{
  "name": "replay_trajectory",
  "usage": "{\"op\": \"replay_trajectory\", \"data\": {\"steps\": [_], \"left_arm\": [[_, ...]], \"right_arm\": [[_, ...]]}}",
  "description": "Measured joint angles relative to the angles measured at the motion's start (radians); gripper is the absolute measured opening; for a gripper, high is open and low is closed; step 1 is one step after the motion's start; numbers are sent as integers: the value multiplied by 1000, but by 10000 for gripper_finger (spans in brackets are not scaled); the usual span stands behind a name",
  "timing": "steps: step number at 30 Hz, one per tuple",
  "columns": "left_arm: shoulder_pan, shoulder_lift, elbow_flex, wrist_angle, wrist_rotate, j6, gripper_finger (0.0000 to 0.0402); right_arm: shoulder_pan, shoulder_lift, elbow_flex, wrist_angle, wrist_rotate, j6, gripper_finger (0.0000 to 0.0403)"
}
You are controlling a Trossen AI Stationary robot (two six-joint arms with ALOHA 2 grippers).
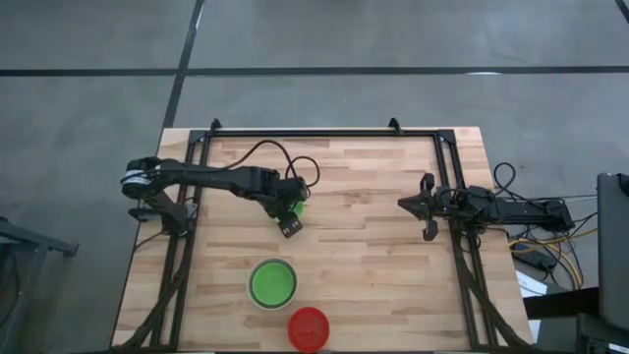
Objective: Nest bowls inside each other
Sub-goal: Stack the green bowl on the green bowl
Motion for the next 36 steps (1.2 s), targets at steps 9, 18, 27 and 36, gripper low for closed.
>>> {"op": "replay_trajectory", "data": {"steps": [9, 18, 27, 36], "left_arm": [[4, 0, -3, 17, -1, 44, 197], [4, 0, -80, 76, 33, 54, 197], [4, 0, -143, 165, 51, 55, 197], [4, 0, -193, 229, 51, 64, 197]], "right_arm": [[0, 0, 0, 0, 0, 0, 34], [0, 0, 0, 0, 0, -1, 34], [0, 0, 0, 0, 0, -1, 34], [0, 0, 0, 0, 0, -2, 34]]}}
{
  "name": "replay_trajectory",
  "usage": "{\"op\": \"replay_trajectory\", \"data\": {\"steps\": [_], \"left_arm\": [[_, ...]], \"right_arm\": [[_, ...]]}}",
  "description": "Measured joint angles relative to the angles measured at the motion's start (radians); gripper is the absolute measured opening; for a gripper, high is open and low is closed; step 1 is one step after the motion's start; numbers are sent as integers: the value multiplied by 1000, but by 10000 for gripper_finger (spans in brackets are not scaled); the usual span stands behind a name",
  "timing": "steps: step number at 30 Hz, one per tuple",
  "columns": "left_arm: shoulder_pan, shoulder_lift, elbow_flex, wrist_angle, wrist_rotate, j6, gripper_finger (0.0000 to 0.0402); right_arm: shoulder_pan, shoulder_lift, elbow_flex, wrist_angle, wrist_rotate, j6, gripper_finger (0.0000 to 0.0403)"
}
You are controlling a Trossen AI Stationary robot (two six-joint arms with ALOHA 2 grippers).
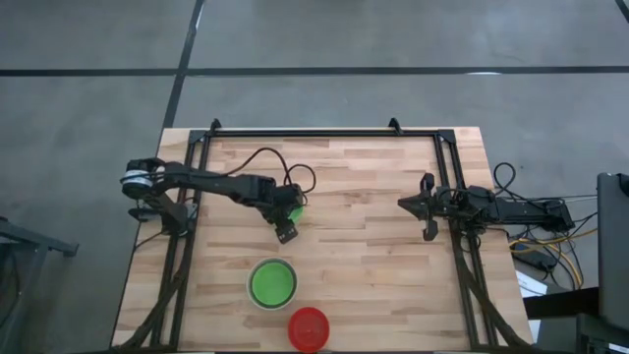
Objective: Nest bowls inside each other
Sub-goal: Stack the green bowl on the green bowl
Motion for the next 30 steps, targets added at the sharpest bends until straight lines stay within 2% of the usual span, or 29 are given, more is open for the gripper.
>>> {"op": "replay_trajectory", "data": {"steps": [9, 21, 30], "left_arm": [[0, 0, -18, 11, -3, 6, 196], [0, 0, -18, 11, -8, 48, 166], [0, 0, -18, 11, -8, 68, 158]], "right_arm": [[0, 0, 0, 0, 0, 1, 34], [0, 0, 0, 0, 0, 1, 34], [0, 0, 0, 0, 0, 0, 34]]}}
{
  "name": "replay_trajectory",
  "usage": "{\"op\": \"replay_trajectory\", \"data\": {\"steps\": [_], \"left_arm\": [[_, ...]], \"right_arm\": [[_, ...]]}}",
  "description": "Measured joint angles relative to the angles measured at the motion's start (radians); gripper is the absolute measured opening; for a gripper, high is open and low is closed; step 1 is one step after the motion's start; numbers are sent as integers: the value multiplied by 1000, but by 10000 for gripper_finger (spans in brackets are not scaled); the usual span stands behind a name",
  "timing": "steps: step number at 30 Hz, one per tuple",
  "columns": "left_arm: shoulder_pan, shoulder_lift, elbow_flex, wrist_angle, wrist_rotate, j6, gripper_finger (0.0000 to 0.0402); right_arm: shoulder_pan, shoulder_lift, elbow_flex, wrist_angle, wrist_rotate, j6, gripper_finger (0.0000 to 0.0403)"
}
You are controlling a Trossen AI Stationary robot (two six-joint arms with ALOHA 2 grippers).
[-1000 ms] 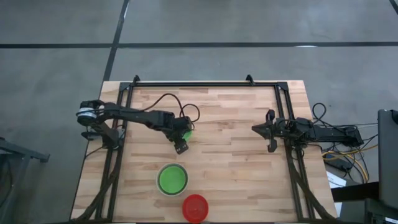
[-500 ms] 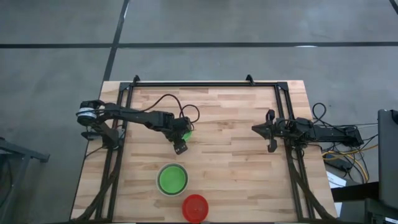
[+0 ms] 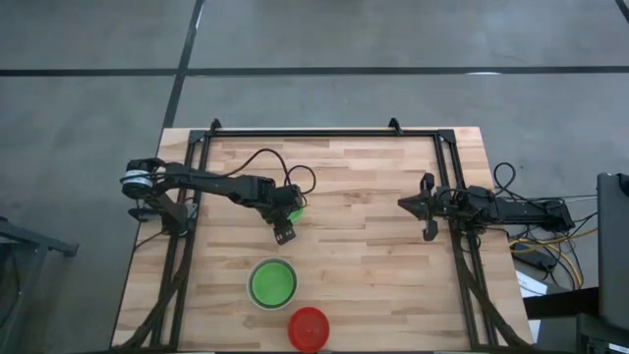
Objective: Nest bowls inside each other
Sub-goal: Stack the green bowl on the green bowl
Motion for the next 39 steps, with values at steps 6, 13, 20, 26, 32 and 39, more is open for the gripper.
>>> {"op": "replay_trajectory", "data": {"steps": [6, 13, 20, 26, 32, 39], "left_arm": [[0, 0, -3, 1, 0, -1, 151], [0, 0, -22, 12, 5, -2, 115], [0, 0, -33, 31, 8, -11, 61], [0, 0, -33, 43, 9, -11, 14], [0, 0, -32, 44, 21, -11, 13], [0, 0, -31, 44, 26, -11, 6]], "right_arm": [[0, 0, 0, 0, 0, 1, 34], [0, 0, 0, 0, 0, 0, 34], [0, 0, 0, 0, 0, 0, 34], [0, 0, 0, 0, 0, 1, 34], [0, 0, 0, 0, 0, 1, 34], [0, 0, 0, 0, 0, 0, 34]]}}
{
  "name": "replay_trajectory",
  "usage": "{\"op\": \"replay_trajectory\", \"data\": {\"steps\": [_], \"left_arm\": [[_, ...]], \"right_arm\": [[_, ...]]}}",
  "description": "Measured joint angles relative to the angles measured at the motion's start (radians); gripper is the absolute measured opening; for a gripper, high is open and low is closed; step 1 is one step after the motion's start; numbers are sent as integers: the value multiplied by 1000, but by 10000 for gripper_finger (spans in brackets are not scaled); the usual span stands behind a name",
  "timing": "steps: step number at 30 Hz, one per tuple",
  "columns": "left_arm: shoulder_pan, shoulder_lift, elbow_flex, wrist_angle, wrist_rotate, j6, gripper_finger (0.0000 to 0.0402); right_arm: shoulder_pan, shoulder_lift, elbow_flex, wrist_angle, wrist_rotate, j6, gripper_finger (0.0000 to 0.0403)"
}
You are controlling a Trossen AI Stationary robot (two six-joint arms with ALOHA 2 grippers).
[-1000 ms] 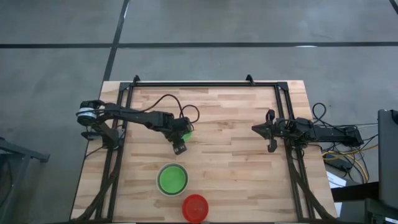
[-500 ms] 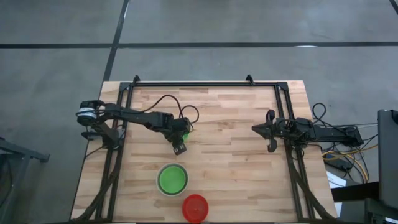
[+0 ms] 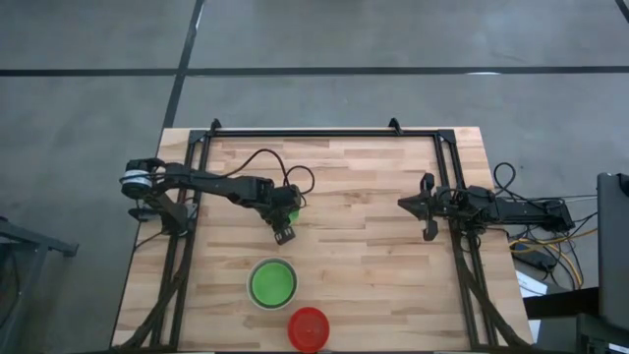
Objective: Nest bowls inside each other
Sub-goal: Stack the green bowl on the green bowl
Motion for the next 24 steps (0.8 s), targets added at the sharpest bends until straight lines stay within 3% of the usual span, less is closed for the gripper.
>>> {"op": "replay_trajectory", "data": {"steps": [14, 24], "left_arm": [[-1, 0, 49, -32, 5, 26, 4], [0, 0, 136, -151, 7, 46, 3]], "right_arm": [[0, 0, 0, 0, 0, 0, 34], [0, 0, 0, 0, 0, 0, 34]]}}
